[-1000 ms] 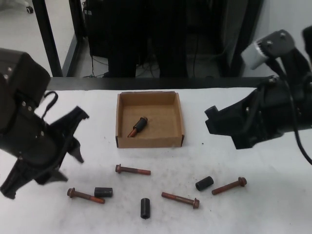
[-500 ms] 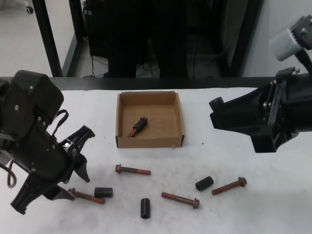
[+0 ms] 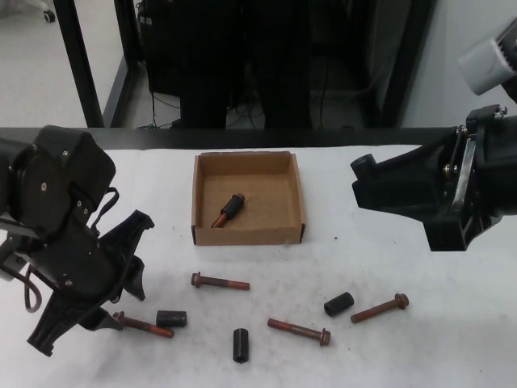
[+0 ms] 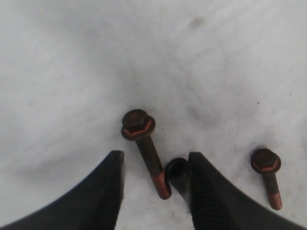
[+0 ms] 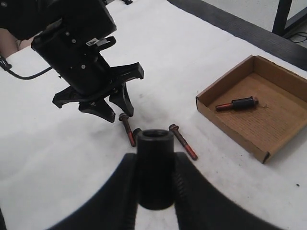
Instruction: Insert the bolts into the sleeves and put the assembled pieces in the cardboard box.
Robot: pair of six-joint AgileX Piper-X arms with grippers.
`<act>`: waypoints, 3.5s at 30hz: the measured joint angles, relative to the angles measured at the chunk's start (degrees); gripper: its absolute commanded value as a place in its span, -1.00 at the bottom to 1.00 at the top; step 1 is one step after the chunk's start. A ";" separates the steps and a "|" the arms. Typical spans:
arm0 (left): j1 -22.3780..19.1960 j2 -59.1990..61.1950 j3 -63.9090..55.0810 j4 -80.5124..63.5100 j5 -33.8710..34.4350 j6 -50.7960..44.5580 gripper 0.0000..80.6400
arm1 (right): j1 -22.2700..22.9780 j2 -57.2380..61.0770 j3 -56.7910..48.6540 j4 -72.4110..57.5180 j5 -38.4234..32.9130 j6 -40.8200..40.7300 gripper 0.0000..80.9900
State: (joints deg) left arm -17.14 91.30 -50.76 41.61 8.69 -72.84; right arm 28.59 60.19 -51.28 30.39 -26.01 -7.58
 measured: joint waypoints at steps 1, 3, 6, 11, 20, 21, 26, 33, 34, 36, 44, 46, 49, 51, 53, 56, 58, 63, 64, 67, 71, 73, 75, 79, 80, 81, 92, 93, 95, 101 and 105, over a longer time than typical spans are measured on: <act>0.00 0.23 0.00 0.00 0.04 -0.18 0.00 | 0.00 0.00 0.00 0.00 0.00 0.00 -0.99; -0.30 0.71 0.00 0.00 -0.27 -0.48 0.00 | 0.00 0.00 0.00 0.00 0.00 0.00 -0.99; -0.70 1.76 0.00 -0.22 -0.41 -1.00 0.00 | 0.00 0.00 0.00 -0.44 0.00 0.00 -0.99; -1.25 3.29 0.00 -0.74 -0.86 -1.82 0.00 | 0.00 0.00 0.00 -1.22 -0.22 0.00 -0.99; -1.49 4.46 -0.12 -2.89 -4.12 -3.89 -0.13 | 0.00 -1.78 0.00 -2.42 -4.08 0.00 -0.99; -1.53 4.46 -0.08 -2.89 -4.95 -3.87 -0.16 | 0.00 -2.12 0.00 -2.57 -4.70 0.00 -0.99; -1.50 4.62 -0.08 -2.95 -5.78 -3.87 -0.17 | 0.00 -3.57 0.00 -2.56 -7.81 0.00 -0.99; -3.12 6.15 -0.66 -3.39 -4.62 -3.87 -0.17 | 0.00 -4.27 0.00 -2.56 -9.28 0.11 -0.99; -3.35 6.26 -0.81 -3.63 -4.78 -3.87 -0.17 | 0.00 -4.38 0.00 -2.56 -9.32 0.11 -0.99; -3.54 6.50 -0.80 -4.21 -4.77 -4.34 -0.17 | 0.00 -4.56 0.00 -2.56 -9.52 0.11 -0.99; -3.51 6.49 -0.85 -4.63 -4.89 -6.44 -0.17 | 0.00 -5.53 0.00 -2.56 -9.78 0.11 -0.99; -3.51 6.49 -0.85 -4.63 -4.89 -6.44 -0.17 | 0.00 -5.53 0.00 -2.56 -9.78 0.11 -0.99; -3.51 6.49 -0.85 -4.63 -4.89 -6.44 -0.22 | 0.00 -5.53 0.00 -2.56 -9.78 0.33 -0.99; -3.51 6.49 -1.01 -4.20 -4.89 -6.44 -0.31 | 0.00 -5.53 0.00 -2.56 -9.78 0.53 -0.99; -3.51 6.49 -0.99 -3.92 -5.02 -6.44 -0.40 | 0.00 -5.53 0.00 -2.56 -10.11 0.88 -0.99; -3.57 6.49 -0.99 -3.48 -5.18 -6.44 -0.54 | 0.00 -5.53 0.00 -2.56 -10.39 1.26 -0.99; -3.57 6.49 -0.99 -3.19 -5.16 -6.44 -0.66 | 0.00 -5.53 0.00 -2.56 -10.39 1.68 -0.99; -3.57 6.49 -0.99 -2.80 -5.31 -6.26 -0.98 | 0.00 -5.53 0.00 -2.46 -11.13 1.67 -0.99; -3.57 6.49 -0.99 -2.80 -5.31 -5.54 -0.98 | 0.00 -5.53 0.00 -2.31 -11.13 1.67 -0.99; -3.57 6.49 -0.99 -2.80 -5.31 -3.70 -0.98 | 0.00 -5.68 0.00 -0.91 -11.24 1.67 -0.99; -3.57 6.49 -0.85 -3.75 -5.31 0.92 -0.98 | 0.00 -6.52 0.00 1.10 -11.38 1.46 -0.99; -3.93 6.60 -0.88 -4.98 -5.31 4.33 -0.98 | 0.00 -7.22 0.22 1.86 -11.38 0.82 -0.99; -4.43 6.72 -0.88 -5.92 -5.31 6.03 -0.98 | 0.00 -8.33 1.12 2.23 -11.38 0.34 -0.99; -6.59 7.20 -0.71 -11.39 -5.37 12.91 -0.98 | 0.00 -11.40 5.36 2.00 -11.56 0.95 -0.99; -7.33 7.19 -0.71 -13.12 -5.52 14.58 -0.98 | 0.00 -12.13 6.78 1.56 -11.51 1.73 -0.99; -7.96 7.19 -0.50 -14.89 -5.61 15.90 -0.98 | 0.00 -13.13 8.23 0.72 -11.51 2.58 -0.99; -11.32 1.77 0.86 -25.51 -5.81 26.57 -0.98 | 1.02 -25.89 21.98 -4.97 -8.96 13.33 -0.99; -11.33 1.77 0.86 -25.68 -5.82 26.70 -0.98 | 1.67 -26.11 22.72 -5.09 -8.85 13.75 -0.99; -11.30 -2.26 2.56 -27.17 -6.37 27.28 -0.98 | 3.38 -26.33 23.83 -5.09 -8.84 14.54 -0.99; -12.11 -15.08 12.54 -37.63 -6.93 32.59 -0.98 | 7.79 -26.31 25.67 -6.44 -8.00 16.00 -0.99; -14.14 -24.08 18.87 -47.94 -6.39 37.83 -0.98 | 9.75 -26.31 27.68 -10.60 -6.52 18.73 -0.99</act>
State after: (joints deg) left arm -31.28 67.23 -31.89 -6.33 2.31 -35.00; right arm 38.35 33.87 -23.60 19.79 -32.53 11.15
